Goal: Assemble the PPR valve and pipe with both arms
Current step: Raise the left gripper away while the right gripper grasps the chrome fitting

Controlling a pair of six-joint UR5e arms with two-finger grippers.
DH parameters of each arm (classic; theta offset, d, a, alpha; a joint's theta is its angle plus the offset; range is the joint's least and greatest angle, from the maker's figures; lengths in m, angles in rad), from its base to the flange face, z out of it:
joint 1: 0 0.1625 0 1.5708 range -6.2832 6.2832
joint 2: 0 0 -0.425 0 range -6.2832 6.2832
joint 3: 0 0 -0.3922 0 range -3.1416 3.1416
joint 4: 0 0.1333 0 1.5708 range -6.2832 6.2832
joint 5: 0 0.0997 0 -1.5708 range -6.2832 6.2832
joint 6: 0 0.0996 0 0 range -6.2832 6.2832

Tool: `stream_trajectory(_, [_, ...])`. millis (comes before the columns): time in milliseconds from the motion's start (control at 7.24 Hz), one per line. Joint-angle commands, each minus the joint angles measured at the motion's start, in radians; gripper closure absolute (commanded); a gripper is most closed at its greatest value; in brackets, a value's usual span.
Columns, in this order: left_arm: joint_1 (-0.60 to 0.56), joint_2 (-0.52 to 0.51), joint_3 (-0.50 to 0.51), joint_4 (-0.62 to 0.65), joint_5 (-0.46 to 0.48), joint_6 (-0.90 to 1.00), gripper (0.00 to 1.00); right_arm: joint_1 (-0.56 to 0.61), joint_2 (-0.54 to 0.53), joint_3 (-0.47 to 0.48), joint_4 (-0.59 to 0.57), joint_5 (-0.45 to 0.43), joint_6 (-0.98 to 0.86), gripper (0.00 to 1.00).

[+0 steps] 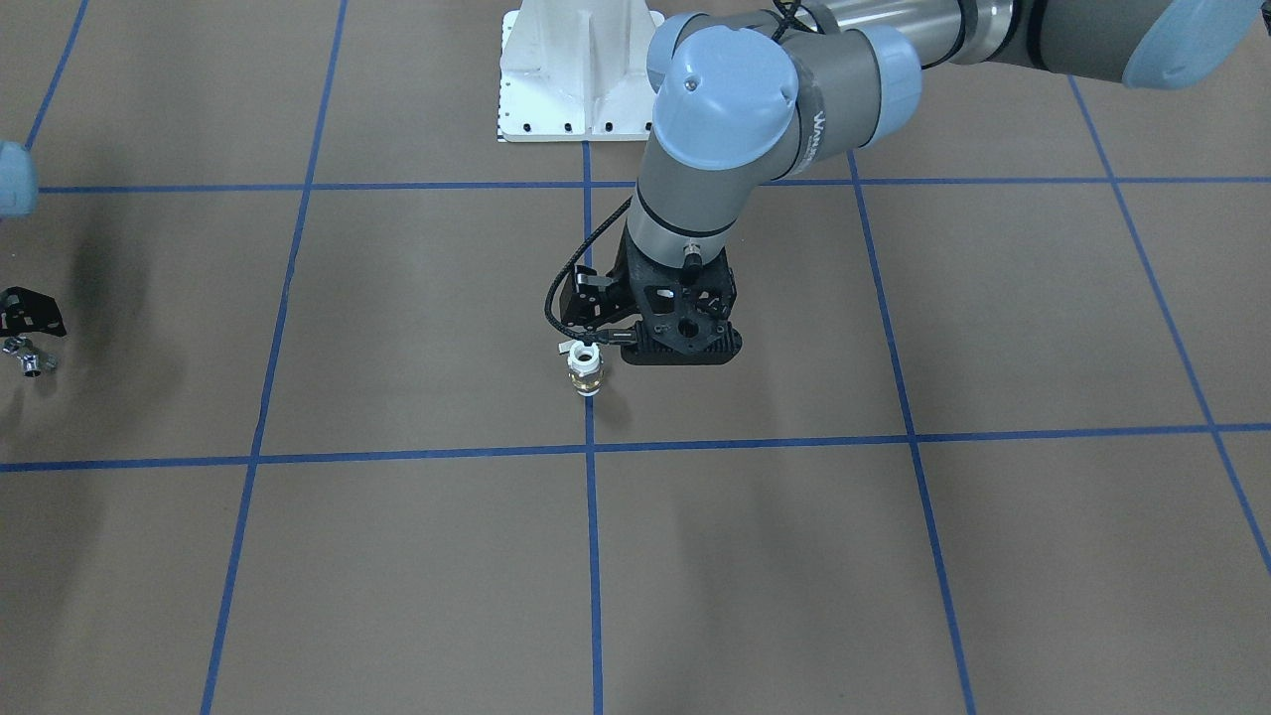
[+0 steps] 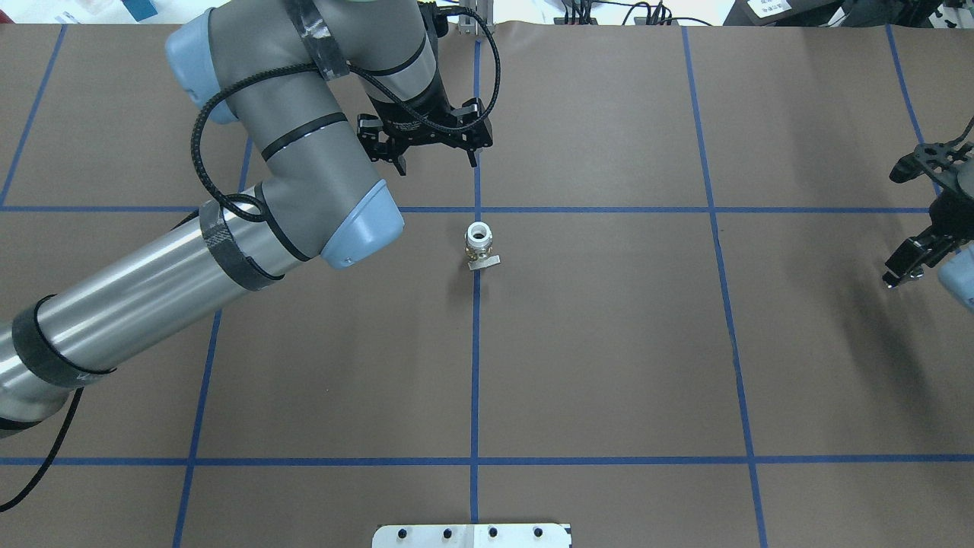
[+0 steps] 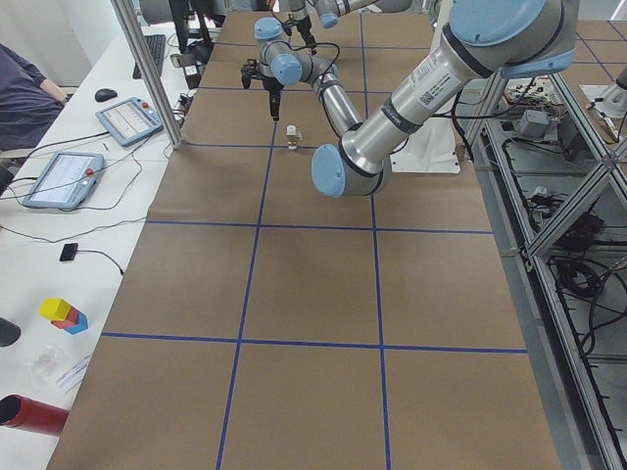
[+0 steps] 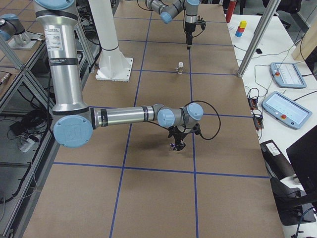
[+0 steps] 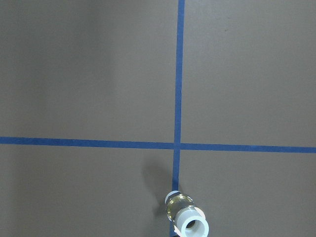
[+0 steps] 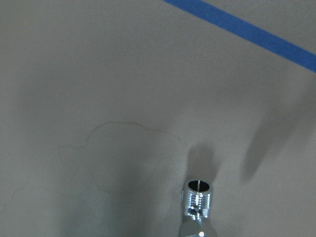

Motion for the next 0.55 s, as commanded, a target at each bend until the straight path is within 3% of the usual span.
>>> stream_trajectory(0, [0.000,0.001,0.001,-0.001,0.000,0.000,0.00,-0.001,0.003,-0.009,0.001,-0.027,-0.001,0.20])
stream_trajectory(414, [0.002,0.001,0.001,-0.004,-0.001,0.000,0.00,-0.002,0.007,-0.020,0.001,-0.030,0.001,0.28])
